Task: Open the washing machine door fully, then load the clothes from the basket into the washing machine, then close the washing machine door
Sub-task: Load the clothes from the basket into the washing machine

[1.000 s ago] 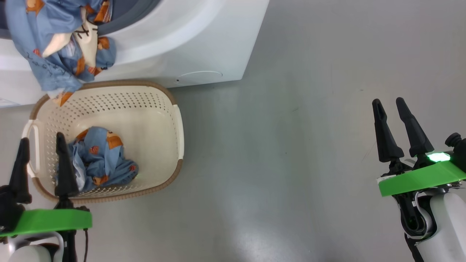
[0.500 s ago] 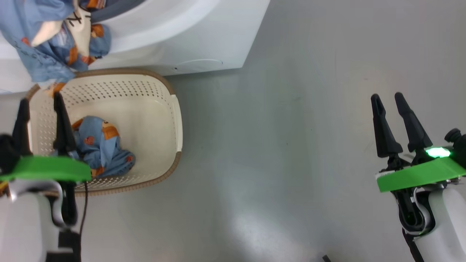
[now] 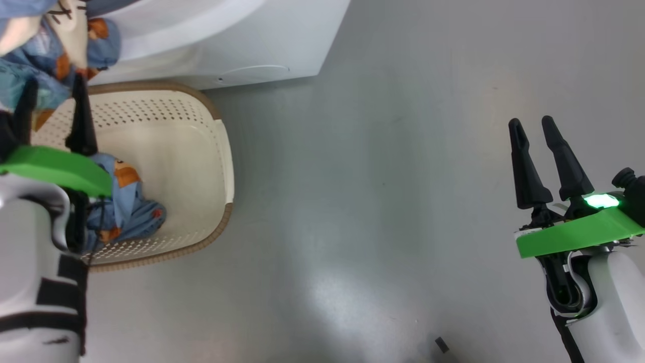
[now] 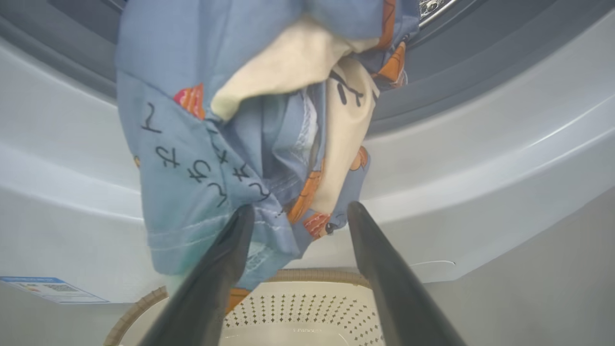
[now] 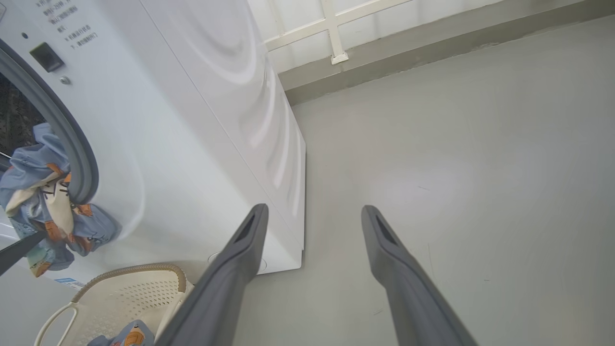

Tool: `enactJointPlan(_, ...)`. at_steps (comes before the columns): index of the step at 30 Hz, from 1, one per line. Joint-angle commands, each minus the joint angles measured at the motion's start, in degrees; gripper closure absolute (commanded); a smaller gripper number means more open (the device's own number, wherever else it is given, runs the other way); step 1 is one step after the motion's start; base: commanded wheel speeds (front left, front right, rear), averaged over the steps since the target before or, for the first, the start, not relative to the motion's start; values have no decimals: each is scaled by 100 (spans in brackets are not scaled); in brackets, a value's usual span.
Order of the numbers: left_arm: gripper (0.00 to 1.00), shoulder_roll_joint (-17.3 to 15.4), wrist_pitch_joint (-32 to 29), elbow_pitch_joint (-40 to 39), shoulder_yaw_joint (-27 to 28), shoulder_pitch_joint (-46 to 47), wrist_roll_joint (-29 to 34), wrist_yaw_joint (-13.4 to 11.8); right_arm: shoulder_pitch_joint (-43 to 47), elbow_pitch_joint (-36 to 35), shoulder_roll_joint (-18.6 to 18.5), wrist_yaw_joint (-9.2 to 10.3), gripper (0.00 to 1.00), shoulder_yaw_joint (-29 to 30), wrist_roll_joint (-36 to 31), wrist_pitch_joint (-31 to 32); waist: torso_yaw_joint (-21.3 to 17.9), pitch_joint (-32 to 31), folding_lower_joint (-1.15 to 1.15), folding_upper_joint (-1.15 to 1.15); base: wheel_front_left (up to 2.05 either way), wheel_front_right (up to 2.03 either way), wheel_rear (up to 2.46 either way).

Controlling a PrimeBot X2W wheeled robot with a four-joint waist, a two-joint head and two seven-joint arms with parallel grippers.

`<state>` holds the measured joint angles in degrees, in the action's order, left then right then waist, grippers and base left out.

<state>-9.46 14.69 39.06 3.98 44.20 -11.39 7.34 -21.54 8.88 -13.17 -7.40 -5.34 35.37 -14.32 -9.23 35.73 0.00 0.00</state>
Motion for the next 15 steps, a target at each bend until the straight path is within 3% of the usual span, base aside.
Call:
enactJointPlan(1, 0, -291, 30, -48, 93, 77, -27, 13, 10, -148, -26, -9, 0, -134, -9, -68, -53, 37, 0, 0, 0, 0, 0)
enactJointPlan(15, 0, -630, 30, 968, -90, 900, 77, 14, -26, -130, 62, -9, 0, -273, 8, -68, -312, 90, 0, 0, 0, 0, 0)
